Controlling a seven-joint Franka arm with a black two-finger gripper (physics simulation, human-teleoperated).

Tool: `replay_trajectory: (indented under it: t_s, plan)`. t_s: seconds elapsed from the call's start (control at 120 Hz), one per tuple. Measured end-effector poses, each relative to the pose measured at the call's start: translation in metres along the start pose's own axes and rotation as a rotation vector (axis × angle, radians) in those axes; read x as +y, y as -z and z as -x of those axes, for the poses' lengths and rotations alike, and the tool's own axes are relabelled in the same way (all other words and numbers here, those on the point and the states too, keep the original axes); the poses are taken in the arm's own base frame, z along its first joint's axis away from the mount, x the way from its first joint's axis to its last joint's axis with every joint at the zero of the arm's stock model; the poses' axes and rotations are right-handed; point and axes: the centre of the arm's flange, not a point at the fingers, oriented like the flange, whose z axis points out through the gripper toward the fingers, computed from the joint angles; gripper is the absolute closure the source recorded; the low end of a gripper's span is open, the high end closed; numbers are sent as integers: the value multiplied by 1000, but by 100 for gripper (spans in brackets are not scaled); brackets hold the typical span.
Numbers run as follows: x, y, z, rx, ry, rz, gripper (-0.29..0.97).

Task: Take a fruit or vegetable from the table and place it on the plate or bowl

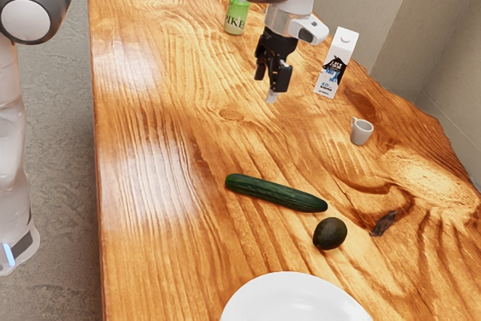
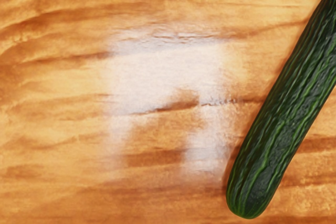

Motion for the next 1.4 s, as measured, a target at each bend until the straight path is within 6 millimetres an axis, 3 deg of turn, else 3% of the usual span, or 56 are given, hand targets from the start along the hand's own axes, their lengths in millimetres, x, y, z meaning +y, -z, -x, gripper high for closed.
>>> replay_trajectory:
  t_s: [0.042,0.1,0.233,0.467,0.55,0.608,0.658,0.683,0.742,0.775,0.833,0.9,0.975,1.05,1.217,1.317,1.4]
  plan:
    - [2,56,0,100,10,34,0]
    - [1,86,4,145,25,65,1]
    - [-31,98,11,140,108,96,2]
    - [-143,123,44,168,354,94,2]
    - [-177,217,106,346,468,-39,2]
    - [-201,212,103,322,535,-78,2]
    - [-217,180,75,250,553,-84,2]
    - [-202,160,51,213,515,-78,2]
    - [-131,101,-13,104,362,-47,2]
    - [-111,69,-38,50,315,-38,2]
    - [-89,31,-57,-19,259,-29,2]
    - [-64,4,-67,-72,198,-22,2]
    - [-35,-28,-64,-148,129,-7,2]
    - [-4,-44,-50,-200,66,-3,2]
    - [93,-46,-12,-196,-121,-13,2]
    - [102,-68,-5,-212,-165,-8,2]
    - [96,-68,-3,-202,-197,-1,2]
